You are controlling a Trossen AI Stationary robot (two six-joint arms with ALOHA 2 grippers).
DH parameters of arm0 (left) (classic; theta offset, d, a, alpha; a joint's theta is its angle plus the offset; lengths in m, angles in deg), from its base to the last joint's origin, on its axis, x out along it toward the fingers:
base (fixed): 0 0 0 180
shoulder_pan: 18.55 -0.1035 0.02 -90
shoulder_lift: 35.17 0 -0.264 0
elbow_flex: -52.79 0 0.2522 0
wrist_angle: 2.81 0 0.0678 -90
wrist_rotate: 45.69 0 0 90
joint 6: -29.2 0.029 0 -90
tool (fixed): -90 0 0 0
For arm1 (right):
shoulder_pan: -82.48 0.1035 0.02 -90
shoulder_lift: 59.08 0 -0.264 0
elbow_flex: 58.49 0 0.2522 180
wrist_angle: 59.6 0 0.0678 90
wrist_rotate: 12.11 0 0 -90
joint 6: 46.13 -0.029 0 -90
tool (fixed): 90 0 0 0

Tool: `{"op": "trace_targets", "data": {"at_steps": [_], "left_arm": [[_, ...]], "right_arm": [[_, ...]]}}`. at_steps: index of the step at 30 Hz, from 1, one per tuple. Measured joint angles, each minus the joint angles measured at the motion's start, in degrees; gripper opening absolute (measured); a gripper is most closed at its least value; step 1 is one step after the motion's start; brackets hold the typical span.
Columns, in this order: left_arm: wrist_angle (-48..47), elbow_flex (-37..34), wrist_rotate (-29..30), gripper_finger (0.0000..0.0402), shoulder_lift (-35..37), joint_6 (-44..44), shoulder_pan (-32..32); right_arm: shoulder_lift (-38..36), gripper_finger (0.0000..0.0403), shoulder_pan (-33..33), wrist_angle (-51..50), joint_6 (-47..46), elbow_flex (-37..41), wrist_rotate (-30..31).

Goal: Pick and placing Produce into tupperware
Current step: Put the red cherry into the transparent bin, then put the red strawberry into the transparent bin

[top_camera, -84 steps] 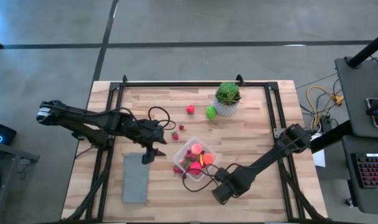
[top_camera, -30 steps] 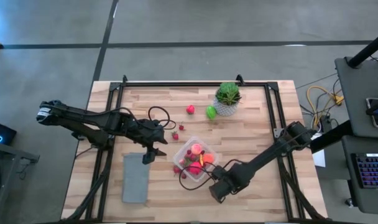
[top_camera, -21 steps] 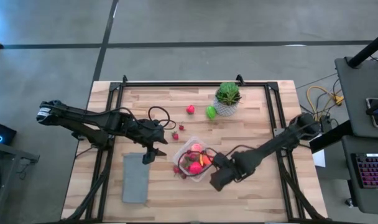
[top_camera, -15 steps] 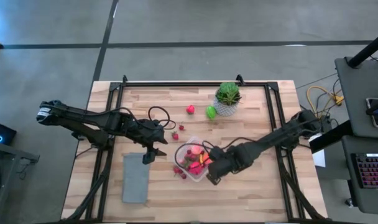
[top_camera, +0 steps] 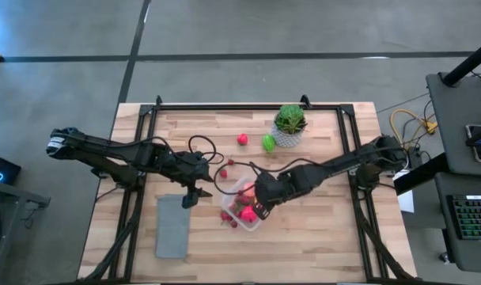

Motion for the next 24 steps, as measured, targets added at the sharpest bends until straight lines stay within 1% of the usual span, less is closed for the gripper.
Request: {"op": "trace_targets", "data": {"at_steps": [4,9,14,17,21,24], "left_arm": [[0.0,0.0,0.7,0.0238,0.0,0.0,0.0],[0.0,0.0,1.9,0.0238,0.0,0.0,0.0],[0.0,-0.1,3.0,0.0238,0.0,0.0,0.0],[0.1,-0.2,3.1,0.0238,-0.4,-1.2,-0.1],[0.4,-0.3,3.2,0.0238,-1.8,-1.9,-0.9],[0.4,-0.4,3.2,0.0238,-3.6,-2.0,-1.9]], "right_arm": [[0.0,0.0113,-1.2,0.1,0.0,0.1,0.0],[0.0,0.016,-1.7,3.3,0.4,0.1,0.1],[-0.7,0.0197,-1.7,5.0,2.2,-0.1,3.7],[-1.8,0.0205,-1.7,5.2,4.3,-1.1,6.0],[-3.3,0.0207,-1.7,4.5,10.3,-2.1,6.0],[-5.0,0.0208,-2.2,3.4,10.2,-2.3,7.3]]}}
